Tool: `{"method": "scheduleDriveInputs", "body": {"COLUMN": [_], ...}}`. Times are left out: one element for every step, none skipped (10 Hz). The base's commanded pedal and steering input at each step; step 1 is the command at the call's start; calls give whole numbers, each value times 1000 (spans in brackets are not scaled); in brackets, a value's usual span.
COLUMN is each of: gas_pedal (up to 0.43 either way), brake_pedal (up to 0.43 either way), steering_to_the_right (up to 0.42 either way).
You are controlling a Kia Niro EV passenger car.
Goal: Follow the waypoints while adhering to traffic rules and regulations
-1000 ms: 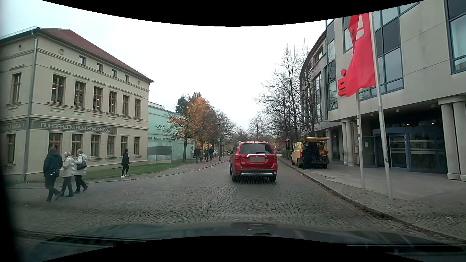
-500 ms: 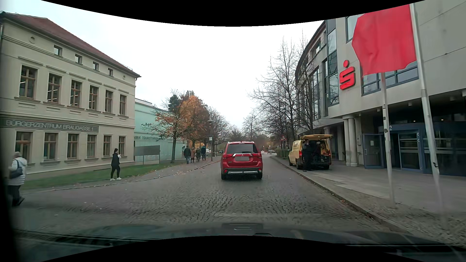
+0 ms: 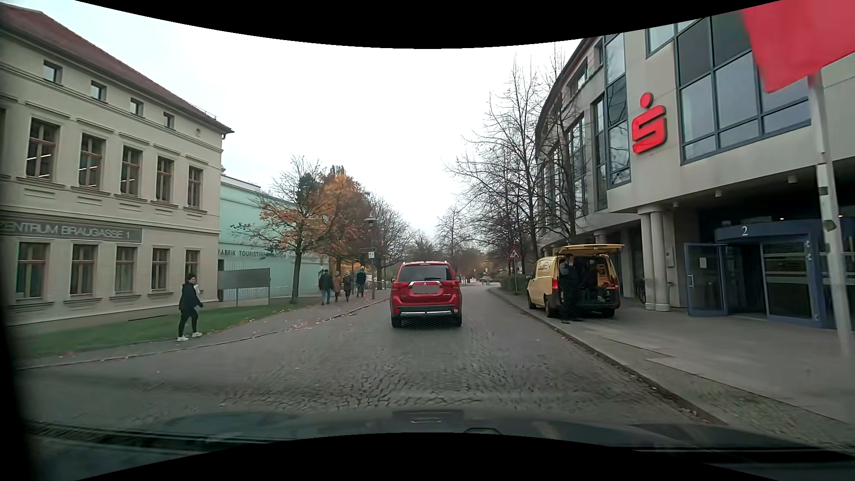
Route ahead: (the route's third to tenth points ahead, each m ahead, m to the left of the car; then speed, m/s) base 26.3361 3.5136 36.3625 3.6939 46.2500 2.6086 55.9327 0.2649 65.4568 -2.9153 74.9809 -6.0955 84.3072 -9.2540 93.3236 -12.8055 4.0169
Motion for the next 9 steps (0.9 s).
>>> {"method": "scheduleDriveInputs", "body": {"gas_pedal": [189, 189, 189, 177, 177, 177, 177, 177, 177], "brake_pedal": [0, 0, 0, 0, 0, 0, 0, 0, 0], "steering_to_the_right": [28, 25, 21, 16, 12, 11, 11, 10, 6]}}
